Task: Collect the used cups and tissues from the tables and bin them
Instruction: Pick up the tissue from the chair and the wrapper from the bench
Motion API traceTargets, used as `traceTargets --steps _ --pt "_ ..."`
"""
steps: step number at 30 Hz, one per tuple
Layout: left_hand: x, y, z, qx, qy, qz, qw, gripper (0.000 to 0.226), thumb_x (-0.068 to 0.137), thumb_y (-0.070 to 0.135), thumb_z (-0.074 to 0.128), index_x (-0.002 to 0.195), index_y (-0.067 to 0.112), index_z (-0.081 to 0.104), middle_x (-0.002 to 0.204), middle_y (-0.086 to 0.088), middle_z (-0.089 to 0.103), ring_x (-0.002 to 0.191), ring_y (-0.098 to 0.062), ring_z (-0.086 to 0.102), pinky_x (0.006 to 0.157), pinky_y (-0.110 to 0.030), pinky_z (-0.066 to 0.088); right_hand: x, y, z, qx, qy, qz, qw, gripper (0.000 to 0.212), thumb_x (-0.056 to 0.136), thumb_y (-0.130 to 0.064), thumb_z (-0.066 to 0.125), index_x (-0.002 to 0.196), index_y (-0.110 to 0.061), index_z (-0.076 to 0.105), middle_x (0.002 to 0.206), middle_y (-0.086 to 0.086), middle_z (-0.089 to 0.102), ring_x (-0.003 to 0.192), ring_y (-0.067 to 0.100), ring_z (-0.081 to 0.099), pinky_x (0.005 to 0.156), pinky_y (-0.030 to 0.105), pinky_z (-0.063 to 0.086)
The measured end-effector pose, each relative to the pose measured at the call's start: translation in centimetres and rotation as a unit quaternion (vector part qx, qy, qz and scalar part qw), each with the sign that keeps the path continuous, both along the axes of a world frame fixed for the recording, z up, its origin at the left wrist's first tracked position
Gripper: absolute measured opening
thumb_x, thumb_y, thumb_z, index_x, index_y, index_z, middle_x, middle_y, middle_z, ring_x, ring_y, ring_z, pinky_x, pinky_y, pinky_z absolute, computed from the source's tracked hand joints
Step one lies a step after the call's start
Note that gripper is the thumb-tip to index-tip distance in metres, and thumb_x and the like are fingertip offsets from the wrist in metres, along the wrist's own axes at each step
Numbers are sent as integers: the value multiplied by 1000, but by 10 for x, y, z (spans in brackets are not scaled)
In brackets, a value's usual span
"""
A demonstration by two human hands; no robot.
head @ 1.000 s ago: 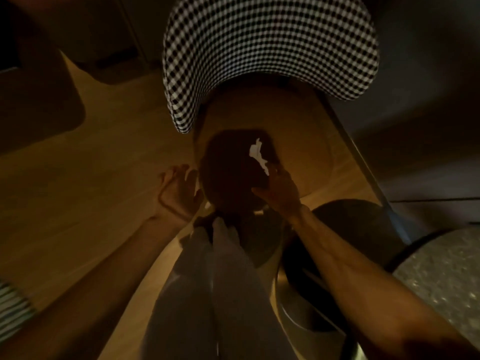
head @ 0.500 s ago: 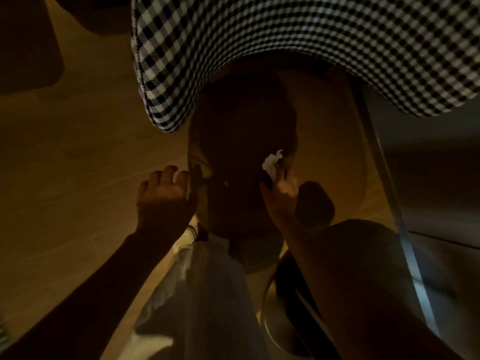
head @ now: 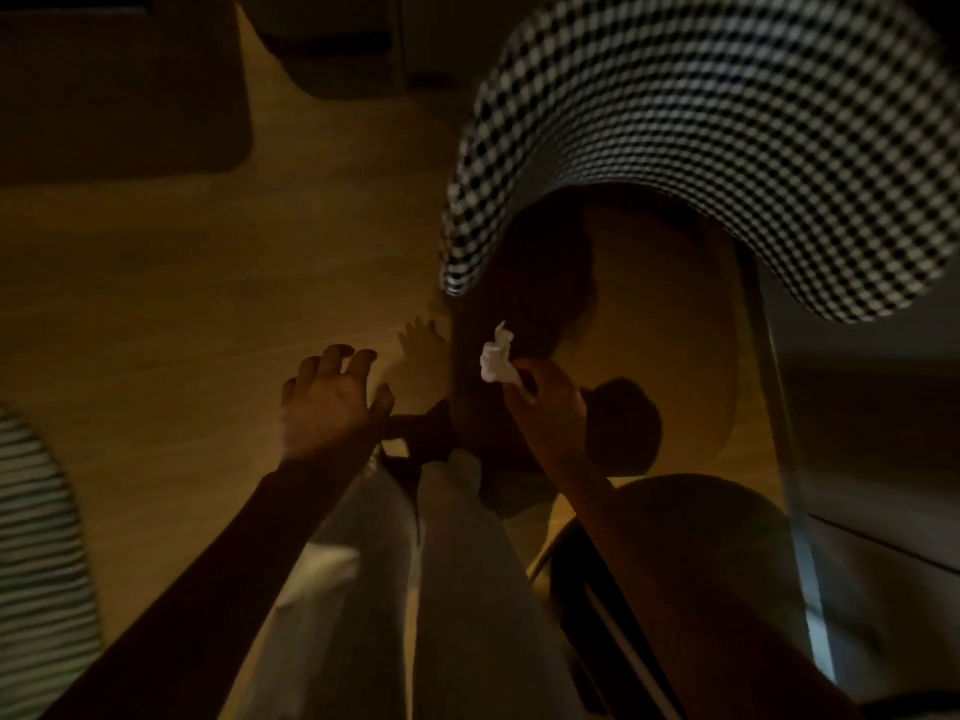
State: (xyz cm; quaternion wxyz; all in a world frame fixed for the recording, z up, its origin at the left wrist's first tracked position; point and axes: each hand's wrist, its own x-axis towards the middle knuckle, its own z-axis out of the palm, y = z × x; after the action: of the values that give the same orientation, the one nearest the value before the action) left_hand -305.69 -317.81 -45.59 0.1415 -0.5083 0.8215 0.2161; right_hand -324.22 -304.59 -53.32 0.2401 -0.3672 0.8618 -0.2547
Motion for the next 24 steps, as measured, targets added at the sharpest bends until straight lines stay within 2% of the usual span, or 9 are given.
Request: traceTargets --steps 3,7,9,12,13,16,17,21,24 --pt "39 -22 35 -4 14 49 999 45 91 37 51 131 18 52 134 -12 52 120 -34 47 92 -43 40 29 -34 58 -61 26 27 997 19 84 -16 68 100 -7 67 90 8 67 82 24 64 65 33 51" --pt "88 -63 76 -25 43 90 995 43 91 34 54 130 15 54 133 -11 53 121 -33 47 94 -42 39 66 -97 122 -156 49 87 983 22 84 -15 68 102 -3 67 92 9 69 82 20 65 69 30 53" --pt "111 -92 88 -40 55 81 994 42 90 33 55 128 14 55 133 -11 53 121 -33 46 95 -43 38 79 -135 142 -173 65 120 975 26 86 -20 64 103 -1 67 92 10 69 83 23 66 70 36 55" --pt "145 -139 96 -69 63 78 993 43 90 35 54 128 15 54 134 -11 53 123 -33 45 97 -44 38 99 -193 158 -187 53 113 974 28 87 -22 64 107 -2 66 100 10 69 91 26 66 75 40 56" --pt "154 -155 98 -75 58 77 993 44 91 36 53 129 16 53 135 -10 52 124 -32 45 98 -44 38 105 -212 162 -191 55 100 975 27 86 -22 66 108 -5 66 101 8 69 92 22 66 75 35 56" --pt "171 -206 104 -92 45 63 993 46 91 41 49 132 18 50 137 -8 50 126 -30 44 99 -44 38 126 -268 173 -210 61 62 974 27 82 -17 73 107 -9 67 98 5 70 91 0 60 68 4 44" --pt "173 -224 107 -98 48 56 992 47 92 41 48 132 18 49 137 -9 50 126 -30 44 99 -44 38 131 -287 176 -214 56 60 973 27 81 -15 74 106 -9 67 96 5 71 92 -5 56 66 1 42" --pt "170 -298 116 -124 66 43 989 48 92 42 48 132 16 50 136 -10 50 125 -30 45 99 -44 38 130 -358 186 -196 61 84 975 28 82 -20 72 107 -10 66 98 4 69 85 5 61 67 8 40" --pt "154 -361 118 -134 76 27 988 48 91 43 48 132 17 49 136 -10 50 124 -29 46 98 -43 39 112 -416 190 -185 72 90 976 27 82 -19 72 108 -12 66 100 3 67 84 6 57 66 8 39"
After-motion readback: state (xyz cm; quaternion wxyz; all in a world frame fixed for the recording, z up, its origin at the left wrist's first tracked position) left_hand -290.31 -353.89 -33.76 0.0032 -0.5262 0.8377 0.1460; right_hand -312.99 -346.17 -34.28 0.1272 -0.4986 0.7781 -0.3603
